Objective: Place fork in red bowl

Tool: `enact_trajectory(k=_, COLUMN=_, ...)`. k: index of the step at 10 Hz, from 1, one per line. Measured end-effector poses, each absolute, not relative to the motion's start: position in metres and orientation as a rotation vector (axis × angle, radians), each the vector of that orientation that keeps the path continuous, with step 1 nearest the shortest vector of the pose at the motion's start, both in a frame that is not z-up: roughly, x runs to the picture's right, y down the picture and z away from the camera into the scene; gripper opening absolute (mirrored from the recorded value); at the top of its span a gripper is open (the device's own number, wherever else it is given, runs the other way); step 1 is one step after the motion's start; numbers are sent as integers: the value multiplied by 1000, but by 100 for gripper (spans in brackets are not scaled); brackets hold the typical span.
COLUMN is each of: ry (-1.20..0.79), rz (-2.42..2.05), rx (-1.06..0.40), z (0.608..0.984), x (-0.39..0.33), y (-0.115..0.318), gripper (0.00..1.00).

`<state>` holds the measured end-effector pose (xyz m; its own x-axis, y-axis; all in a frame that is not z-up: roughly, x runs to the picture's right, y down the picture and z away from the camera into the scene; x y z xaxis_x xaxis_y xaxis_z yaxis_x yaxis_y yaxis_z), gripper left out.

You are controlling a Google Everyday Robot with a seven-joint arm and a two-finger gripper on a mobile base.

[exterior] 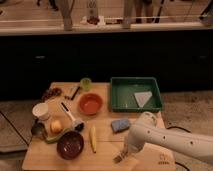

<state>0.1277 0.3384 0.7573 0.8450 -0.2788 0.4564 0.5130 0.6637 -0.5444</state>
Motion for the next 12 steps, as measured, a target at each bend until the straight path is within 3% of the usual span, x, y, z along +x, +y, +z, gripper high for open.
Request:
enact_trajectory(k=8, ry=-354, rz=-466, rx=-710, z=759, x=124, y=334, gripper=0)
enact_trajectory(k=12, ry=-354, rz=-508, rx=-654, z=750, x=116, y=288, gripper=0)
